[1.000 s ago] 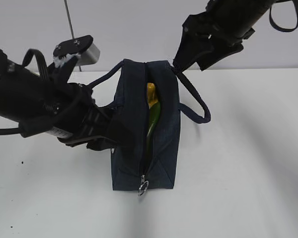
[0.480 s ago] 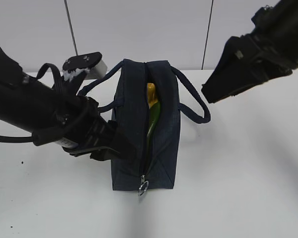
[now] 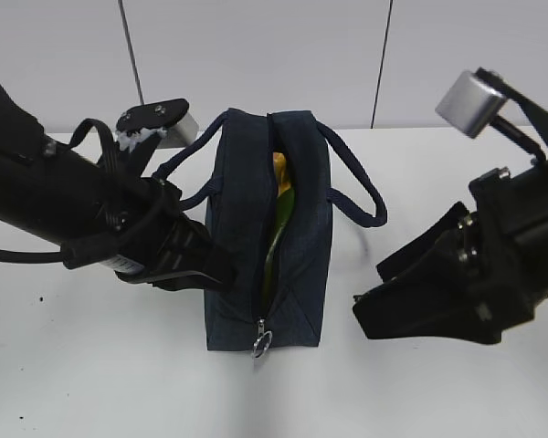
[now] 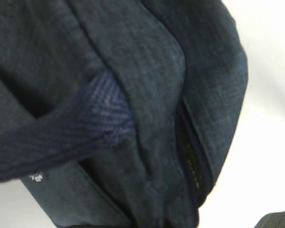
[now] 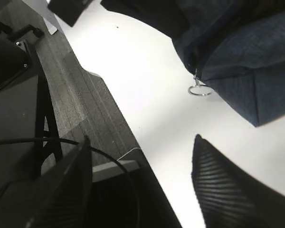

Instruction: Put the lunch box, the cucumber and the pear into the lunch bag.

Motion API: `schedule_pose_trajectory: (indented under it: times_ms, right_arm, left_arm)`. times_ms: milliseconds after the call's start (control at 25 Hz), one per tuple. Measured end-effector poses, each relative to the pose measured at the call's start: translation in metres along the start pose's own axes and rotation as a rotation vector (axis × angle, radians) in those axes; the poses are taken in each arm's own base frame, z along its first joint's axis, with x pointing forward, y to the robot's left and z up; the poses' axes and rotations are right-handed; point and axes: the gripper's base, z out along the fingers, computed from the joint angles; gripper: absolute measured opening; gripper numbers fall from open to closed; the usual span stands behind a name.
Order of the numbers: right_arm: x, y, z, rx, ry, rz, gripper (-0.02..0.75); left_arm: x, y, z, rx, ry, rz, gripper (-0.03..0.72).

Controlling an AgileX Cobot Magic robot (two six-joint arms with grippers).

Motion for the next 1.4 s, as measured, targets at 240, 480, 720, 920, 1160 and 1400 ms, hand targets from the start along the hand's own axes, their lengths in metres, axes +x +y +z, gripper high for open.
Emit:
schedule_pose_trajectory:
  times_ms: [240, 480, 720, 920, 1160, 1400]
  right_arm:
    - [0.016, 0.001, 0.015, -0.05, -0.137, -0.151, 0.503]
    - [0.014, 0.001, 0.016, -0.05, -0.191, -0.15, 0.503]
    - [0.009, 0.003, 0.015, -0.067, -0.256, -0.1, 0.503]
    - [0.009, 0.004, 0.015, -0.081, -0.254, -0.102, 0.503]
    - [0.017, -0.005, 0.027, -0.085, -0.199, -0.152, 0.503]
    - [0.031, -0.027, 0.054, -0.113, -0.147, -0.166, 0.503]
  left_arm:
    - [0.0, 0.0, 0.0, -0.001, -0.001, 0.0, -0.008]
    - [0.0, 0.0, 0.0, -0.001, -0.001, 0.0, -0.008]
    - [0.0, 0.0, 0.0, -0.002, -0.003, 0.0, -0.008]
    - [0.0, 0.0, 0.0, -0.003, -0.004, 0.0, -0.01]
    - [0.0, 0.0, 0.0, -0.003, -0.004, 0.0, -0.01]
    - [0.0, 0.0, 0.0, -0.003, -0.004, 0.0, -0.01]
